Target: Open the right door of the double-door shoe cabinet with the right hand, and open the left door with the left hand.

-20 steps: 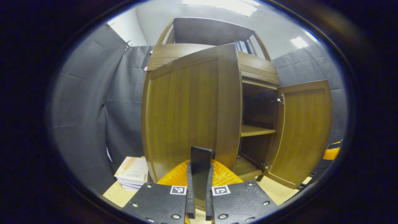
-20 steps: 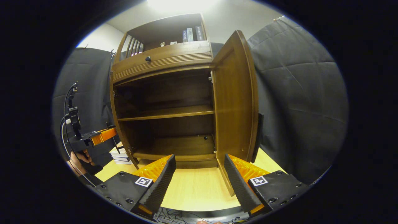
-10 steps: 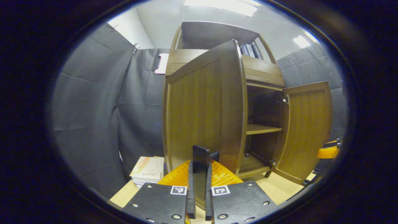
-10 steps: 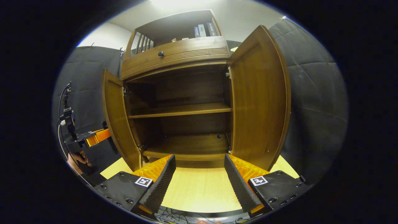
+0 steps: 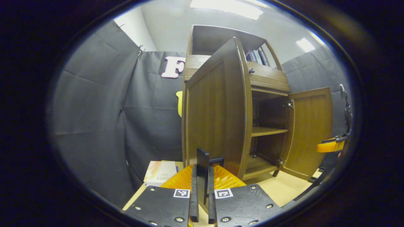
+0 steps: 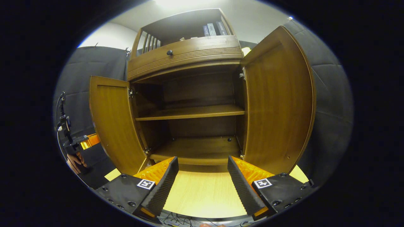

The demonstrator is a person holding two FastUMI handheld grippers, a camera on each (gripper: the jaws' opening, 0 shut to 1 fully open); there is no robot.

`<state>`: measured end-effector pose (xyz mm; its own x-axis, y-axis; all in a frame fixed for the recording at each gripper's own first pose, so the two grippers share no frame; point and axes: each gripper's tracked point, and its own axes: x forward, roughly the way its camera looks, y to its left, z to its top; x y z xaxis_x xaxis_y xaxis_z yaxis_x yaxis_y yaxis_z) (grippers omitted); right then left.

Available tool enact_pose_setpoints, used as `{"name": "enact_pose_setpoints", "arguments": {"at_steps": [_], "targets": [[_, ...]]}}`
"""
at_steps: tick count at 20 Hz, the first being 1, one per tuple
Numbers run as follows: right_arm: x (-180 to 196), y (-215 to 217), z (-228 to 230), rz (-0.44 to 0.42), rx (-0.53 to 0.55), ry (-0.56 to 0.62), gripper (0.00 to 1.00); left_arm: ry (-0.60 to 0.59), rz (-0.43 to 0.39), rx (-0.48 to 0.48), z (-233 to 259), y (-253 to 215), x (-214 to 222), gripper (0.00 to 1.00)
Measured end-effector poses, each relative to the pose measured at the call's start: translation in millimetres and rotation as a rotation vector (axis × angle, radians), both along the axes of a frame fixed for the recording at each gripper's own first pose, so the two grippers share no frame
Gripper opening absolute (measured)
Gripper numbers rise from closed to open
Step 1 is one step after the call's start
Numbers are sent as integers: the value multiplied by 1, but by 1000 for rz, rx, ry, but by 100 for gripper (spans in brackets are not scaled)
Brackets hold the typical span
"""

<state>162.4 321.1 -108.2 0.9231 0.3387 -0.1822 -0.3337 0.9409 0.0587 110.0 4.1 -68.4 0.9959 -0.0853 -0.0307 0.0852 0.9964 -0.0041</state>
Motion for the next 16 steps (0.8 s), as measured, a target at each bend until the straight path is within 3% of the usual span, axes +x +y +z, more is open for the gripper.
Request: {"name": "enact_pose_setpoints", "arguments": {"at_steps": [2,7,10,16], "targets": [[1,-2,1,-11,-8,-1,92,4,-16,-32,3,14,-3,14],[5,-7,2,-45,-12,12,92,-5,-47,15,2,52,-2,13],[6,-8,4,-53,-17,14,93,-15,-17,-1,3,79,3,14],[7,-18,12,-82,-24,-4,93,-17,-31,27,4,96,3,14]]}}
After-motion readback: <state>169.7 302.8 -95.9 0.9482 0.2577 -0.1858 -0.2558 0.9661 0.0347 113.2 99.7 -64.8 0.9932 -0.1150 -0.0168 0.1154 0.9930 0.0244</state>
